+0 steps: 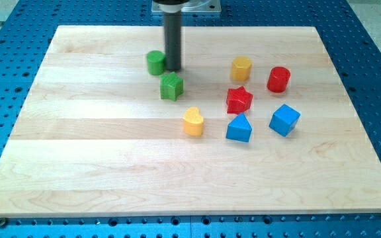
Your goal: Push the red star close to the triangle
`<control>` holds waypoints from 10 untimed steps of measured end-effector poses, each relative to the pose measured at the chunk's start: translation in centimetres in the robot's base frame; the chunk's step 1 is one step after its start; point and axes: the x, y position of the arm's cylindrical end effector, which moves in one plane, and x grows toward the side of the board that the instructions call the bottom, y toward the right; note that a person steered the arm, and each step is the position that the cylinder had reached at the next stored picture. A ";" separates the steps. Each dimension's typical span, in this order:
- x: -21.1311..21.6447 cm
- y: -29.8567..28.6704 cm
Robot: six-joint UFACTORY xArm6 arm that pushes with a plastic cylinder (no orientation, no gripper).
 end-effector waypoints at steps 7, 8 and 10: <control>2.7 15.2; 3.7 15.1; 8.7 13.0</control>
